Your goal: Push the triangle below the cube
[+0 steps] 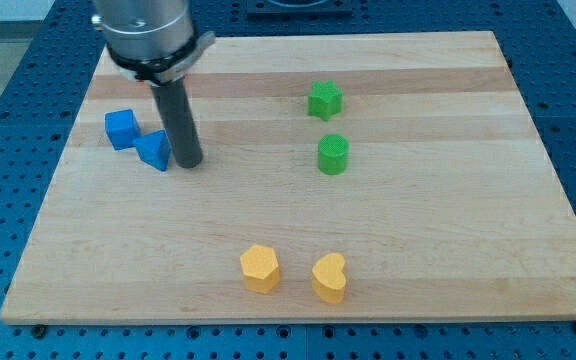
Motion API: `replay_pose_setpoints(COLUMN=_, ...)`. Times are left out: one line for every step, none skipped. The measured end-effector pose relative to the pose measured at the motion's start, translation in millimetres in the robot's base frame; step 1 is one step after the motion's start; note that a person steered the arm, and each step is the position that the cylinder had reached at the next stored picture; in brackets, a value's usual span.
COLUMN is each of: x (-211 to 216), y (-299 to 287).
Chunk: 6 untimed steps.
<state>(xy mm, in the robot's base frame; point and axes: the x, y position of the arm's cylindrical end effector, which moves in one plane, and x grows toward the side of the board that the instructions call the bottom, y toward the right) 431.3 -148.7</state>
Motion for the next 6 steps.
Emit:
replay_pose_setpoints(x=0, y=-25)
replay_pose_setpoints(x=-5, y=-34)
replay_pose_setpoints(x=-7, y=-40)
replay_pose_setpoints(x=-11, y=-40)
replay_pose_setpoints(x=-14, y=-40)
replay_pose_setpoints(x=-14, y=-17)
